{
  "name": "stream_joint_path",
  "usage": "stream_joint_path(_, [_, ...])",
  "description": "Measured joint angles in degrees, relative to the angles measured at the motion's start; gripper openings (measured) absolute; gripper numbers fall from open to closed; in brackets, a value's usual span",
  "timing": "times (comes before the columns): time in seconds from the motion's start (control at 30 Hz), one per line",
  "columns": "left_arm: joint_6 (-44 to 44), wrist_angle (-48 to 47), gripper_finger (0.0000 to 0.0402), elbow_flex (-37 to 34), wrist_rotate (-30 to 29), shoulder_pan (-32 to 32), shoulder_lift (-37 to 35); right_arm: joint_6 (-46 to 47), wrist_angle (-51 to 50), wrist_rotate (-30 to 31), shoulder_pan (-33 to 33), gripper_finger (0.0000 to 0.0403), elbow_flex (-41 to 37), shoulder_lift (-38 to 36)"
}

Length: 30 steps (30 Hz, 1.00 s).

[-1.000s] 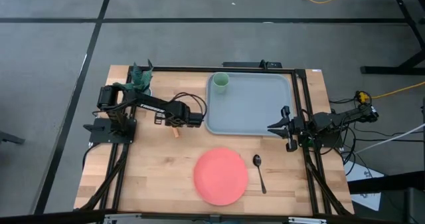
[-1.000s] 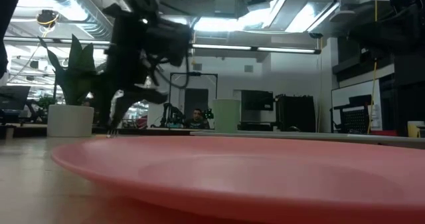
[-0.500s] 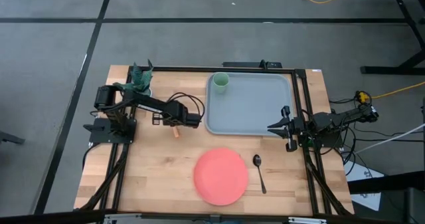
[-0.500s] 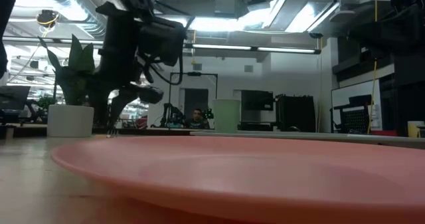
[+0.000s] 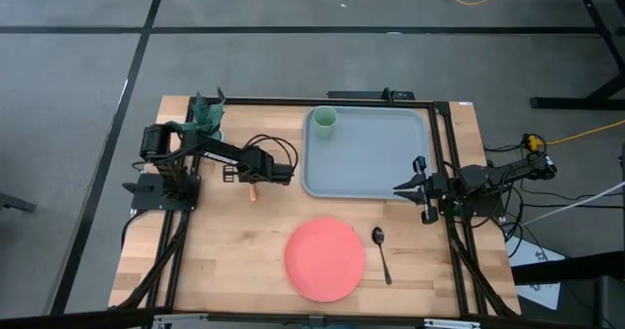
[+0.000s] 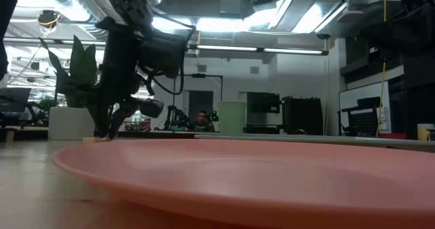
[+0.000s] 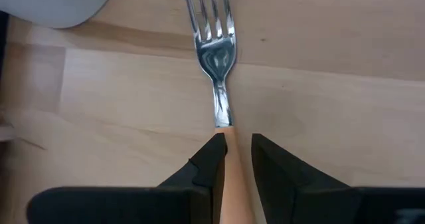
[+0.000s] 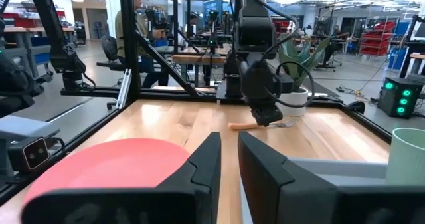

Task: Pick and place plate/cup/fork/spoon on tray
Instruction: Put the orange fork to the bottom of the green cup on the serving tray

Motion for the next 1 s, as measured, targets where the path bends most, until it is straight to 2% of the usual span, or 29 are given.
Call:
stream_joint_path(0.33, [-0.87, -0.11, 0.007, 0.19, -1.25, -0.96, -0.42, 0.09, -0.04, 0.02, 0.01, 0.0057, 0.01, 0.0])
stream_joint_path(0.63, [-0.91, -8.97, 0.0069, 3.82, -1.84, -1.04, -0.42, 0.09, -0.06, 0.02, 0.02, 0.0057, 0.0, 0.0])
stream_joint_path(1.0, [-1.31, -6.05, 0.0069, 1.51, -1.57, -1.11, -0.42, 0.09, -0.18, -1.08, 0.0, 0.0057, 0.01, 0.0])
